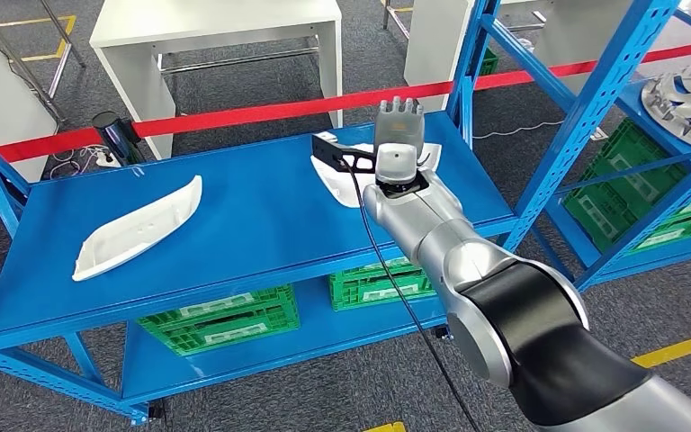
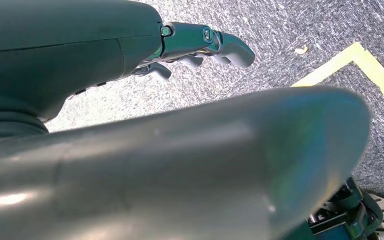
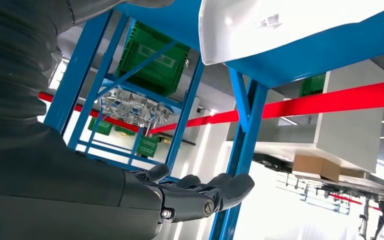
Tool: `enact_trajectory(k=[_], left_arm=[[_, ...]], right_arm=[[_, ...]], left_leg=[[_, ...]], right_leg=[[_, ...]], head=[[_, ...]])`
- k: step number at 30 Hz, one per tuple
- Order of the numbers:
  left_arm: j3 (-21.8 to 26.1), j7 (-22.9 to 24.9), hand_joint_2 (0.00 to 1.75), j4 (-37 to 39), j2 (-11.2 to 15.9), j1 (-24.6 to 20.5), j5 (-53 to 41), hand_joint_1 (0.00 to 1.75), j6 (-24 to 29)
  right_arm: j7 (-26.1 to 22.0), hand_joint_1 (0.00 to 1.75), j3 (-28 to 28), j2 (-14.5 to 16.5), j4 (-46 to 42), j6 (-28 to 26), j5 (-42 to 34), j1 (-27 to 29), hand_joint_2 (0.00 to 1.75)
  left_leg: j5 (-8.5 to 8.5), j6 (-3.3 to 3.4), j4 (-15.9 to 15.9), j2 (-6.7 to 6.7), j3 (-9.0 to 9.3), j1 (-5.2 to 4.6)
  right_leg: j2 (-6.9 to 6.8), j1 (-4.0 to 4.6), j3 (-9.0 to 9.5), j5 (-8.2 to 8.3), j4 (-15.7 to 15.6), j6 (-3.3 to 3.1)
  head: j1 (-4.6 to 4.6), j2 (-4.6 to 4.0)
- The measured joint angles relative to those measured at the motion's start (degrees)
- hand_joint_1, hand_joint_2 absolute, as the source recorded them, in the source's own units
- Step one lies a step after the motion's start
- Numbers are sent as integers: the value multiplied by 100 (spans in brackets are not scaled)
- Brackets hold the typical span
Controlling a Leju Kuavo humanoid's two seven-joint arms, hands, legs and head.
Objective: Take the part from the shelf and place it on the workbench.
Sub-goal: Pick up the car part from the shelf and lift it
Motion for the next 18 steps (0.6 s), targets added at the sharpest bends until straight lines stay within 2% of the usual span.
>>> enact_trajectory(k=[18], left_arm=[[-70, 96, 0, 0, 2, -69, -101, 0, 0]], right_arm=[[32, 0, -11, -77, 0, -96, 1, 15, 175]], left_leg=[[0, 0, 0, 0, 0, 0]], right_leg=[[0, 0, -1, 0, -1, 0]], head=[[0, 0]])
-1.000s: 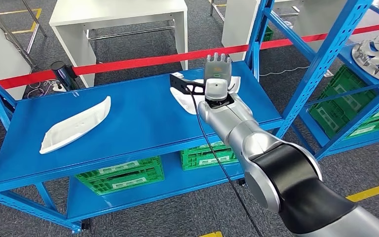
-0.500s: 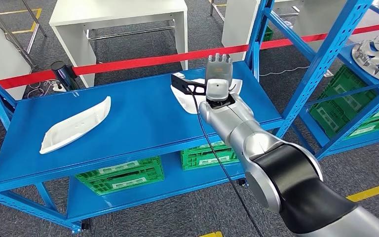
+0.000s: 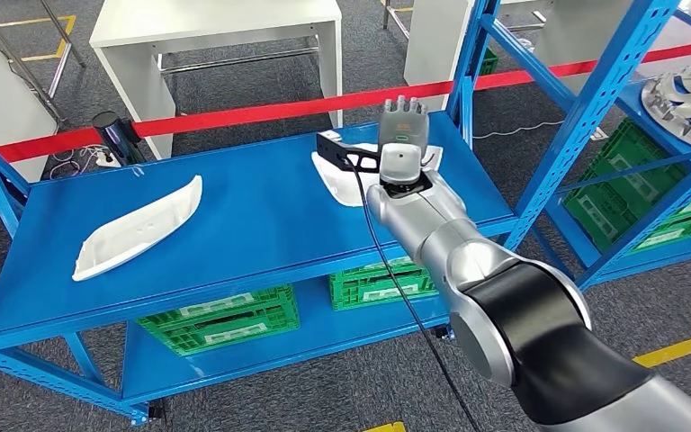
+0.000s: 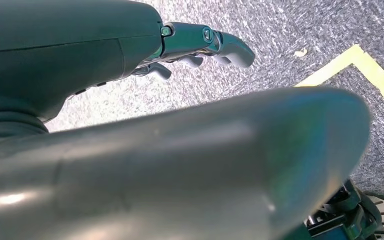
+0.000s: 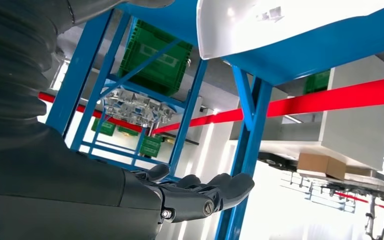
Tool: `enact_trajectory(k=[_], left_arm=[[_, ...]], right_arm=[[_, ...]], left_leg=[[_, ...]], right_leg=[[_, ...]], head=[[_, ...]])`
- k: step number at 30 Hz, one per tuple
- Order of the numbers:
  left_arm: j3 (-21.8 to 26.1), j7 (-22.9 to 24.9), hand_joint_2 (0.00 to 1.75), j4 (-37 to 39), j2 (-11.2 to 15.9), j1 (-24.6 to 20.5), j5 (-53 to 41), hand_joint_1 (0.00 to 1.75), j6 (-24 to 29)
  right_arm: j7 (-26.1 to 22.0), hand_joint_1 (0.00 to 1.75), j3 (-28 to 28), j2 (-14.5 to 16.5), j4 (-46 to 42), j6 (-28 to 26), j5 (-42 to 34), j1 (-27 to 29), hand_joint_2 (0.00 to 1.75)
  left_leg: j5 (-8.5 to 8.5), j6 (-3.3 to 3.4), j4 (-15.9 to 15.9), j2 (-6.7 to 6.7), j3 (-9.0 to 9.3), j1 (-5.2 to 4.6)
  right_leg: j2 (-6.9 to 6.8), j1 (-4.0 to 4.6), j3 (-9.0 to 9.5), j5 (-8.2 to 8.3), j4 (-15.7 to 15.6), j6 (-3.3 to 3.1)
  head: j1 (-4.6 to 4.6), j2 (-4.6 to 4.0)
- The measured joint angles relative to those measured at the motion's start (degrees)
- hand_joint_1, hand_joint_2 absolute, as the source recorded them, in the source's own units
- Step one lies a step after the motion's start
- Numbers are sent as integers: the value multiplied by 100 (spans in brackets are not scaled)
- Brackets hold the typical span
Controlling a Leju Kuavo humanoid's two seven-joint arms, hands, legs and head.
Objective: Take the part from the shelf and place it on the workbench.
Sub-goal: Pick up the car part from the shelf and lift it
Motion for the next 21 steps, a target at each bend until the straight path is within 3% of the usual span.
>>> enact_trajectory(k=[9, 21], left_arm=[[-137, 38, 0, -1, 8, -62, 10, 0, 0], [-130, -77, 0, 0, 32, 51, 160, 0, 0]], right_arm=[[-64, 0, -65, -215, 0, -192, -1, 166, 175], [-86, 0, -63, -96, 0, -116, 4, 164, 175]], left_leg=[[-3, -1, 0, 4, -3, 0], [-4, -1, -1, -5, -7, 0]], right_leg=[[0, -1, 1, 0, -1, 0], [-4, 0, 1, -6, -1, 1]], head=[[0, 0], [0, 0]])
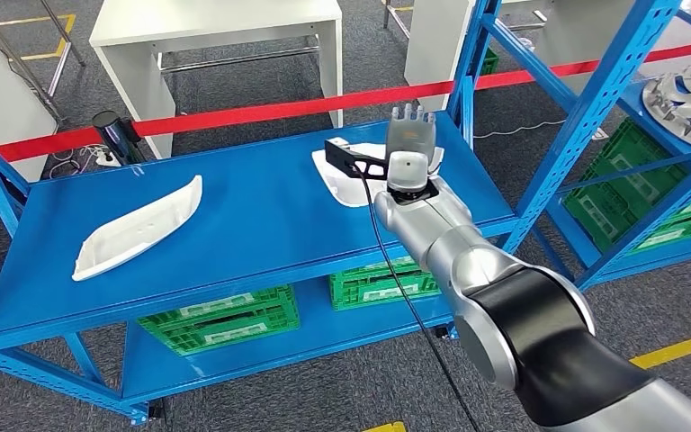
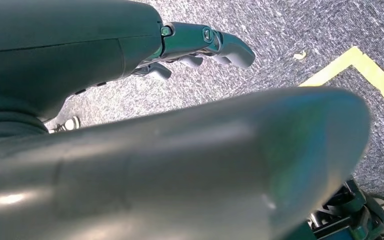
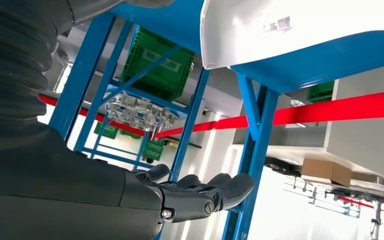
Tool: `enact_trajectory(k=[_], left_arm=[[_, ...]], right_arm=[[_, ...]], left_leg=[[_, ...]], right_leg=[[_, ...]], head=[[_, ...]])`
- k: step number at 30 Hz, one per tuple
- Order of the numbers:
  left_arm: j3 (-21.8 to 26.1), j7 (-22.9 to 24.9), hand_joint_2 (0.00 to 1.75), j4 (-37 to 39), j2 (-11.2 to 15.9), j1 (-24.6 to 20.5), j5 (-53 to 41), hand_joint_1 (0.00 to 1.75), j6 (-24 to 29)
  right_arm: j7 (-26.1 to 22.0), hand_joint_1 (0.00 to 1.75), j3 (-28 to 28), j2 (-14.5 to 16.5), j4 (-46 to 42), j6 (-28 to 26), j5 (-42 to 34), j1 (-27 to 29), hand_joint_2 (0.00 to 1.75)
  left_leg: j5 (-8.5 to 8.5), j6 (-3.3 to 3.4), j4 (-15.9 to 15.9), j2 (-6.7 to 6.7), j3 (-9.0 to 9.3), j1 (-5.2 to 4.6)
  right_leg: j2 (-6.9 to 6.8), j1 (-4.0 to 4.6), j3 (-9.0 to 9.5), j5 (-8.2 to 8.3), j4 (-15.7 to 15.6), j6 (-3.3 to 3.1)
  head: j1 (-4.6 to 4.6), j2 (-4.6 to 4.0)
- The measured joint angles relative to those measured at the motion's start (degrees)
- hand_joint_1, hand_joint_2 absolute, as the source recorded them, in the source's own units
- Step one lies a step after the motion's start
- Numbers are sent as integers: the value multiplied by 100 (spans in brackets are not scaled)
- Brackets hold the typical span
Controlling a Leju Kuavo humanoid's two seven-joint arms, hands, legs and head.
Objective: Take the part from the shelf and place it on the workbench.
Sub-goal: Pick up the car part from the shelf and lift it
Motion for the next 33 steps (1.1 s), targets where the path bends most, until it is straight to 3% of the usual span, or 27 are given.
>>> enact_trajectory(k=[16, 33], left_arm=[[229, -42, 0, 0, 34, 25, 358, 0, 0], [266, -73, 0, 0, 34, 25, 258, 0, 0]], right_arm=[[-123, 0, 61, 445, 0, 191, 0, -186, 175], [-75, 0, 62, 371, 0, 140, 0, -176, 175]], left_leg=[[0, 0, 0, -1, 0, 0], [-3, 2, 0, 0, 0, 0]], right_leg=[[-1, 0, 0, -2, -1, 1], [0, 0, -2, -2, -5, 1]], head=[[0, 0], [0, 0]])
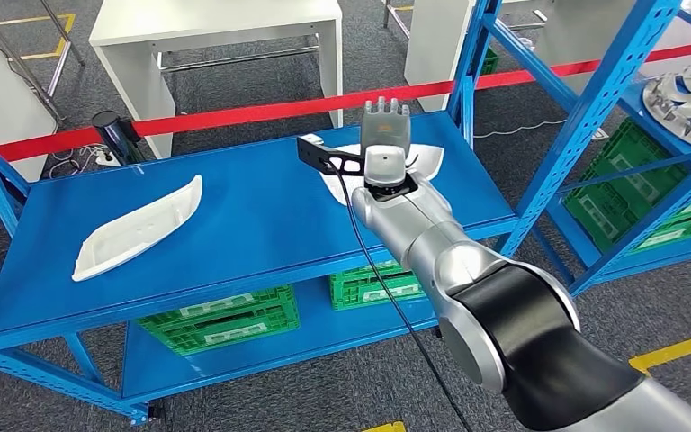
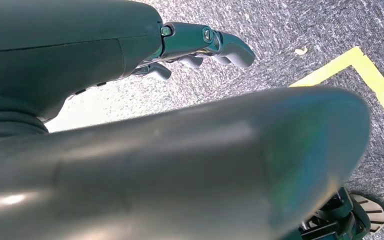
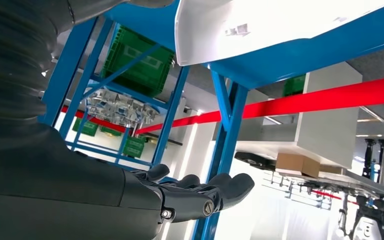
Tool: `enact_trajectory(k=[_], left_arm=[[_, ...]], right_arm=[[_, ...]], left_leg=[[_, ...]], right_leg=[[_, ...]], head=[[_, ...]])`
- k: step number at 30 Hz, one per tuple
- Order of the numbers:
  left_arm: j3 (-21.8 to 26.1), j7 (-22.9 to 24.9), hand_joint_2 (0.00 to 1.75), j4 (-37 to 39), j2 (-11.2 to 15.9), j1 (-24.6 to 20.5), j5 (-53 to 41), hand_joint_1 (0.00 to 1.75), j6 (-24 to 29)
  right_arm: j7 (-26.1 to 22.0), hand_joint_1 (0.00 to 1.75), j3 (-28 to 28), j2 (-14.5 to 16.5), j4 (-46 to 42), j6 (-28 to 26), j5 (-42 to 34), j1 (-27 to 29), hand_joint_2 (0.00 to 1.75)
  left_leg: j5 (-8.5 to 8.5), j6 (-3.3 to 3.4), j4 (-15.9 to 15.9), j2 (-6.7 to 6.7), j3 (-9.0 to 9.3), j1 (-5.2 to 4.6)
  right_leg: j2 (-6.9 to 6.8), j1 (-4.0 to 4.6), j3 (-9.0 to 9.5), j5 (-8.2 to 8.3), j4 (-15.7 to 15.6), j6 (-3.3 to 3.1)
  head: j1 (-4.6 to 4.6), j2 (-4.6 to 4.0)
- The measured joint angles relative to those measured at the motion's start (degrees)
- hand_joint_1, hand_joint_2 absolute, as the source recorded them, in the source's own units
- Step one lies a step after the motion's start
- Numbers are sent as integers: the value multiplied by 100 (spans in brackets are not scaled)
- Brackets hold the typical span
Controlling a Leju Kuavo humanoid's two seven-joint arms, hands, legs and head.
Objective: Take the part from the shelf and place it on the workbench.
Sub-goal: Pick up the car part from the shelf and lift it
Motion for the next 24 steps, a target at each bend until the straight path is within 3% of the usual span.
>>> enact_trajectory(k=[24], left_arm=[[0, 3, 0, 0, 0, 0, -20, 0, 0]], right_arm=[[-8, 0, 0, -58, 0, 2, 0, 106, 175]], left_leg=[[-1, 1, 0, -1, -1, 0]], right_leg=[[0, 0, 0, 0, 0, 0]], head=[[0, 0]])
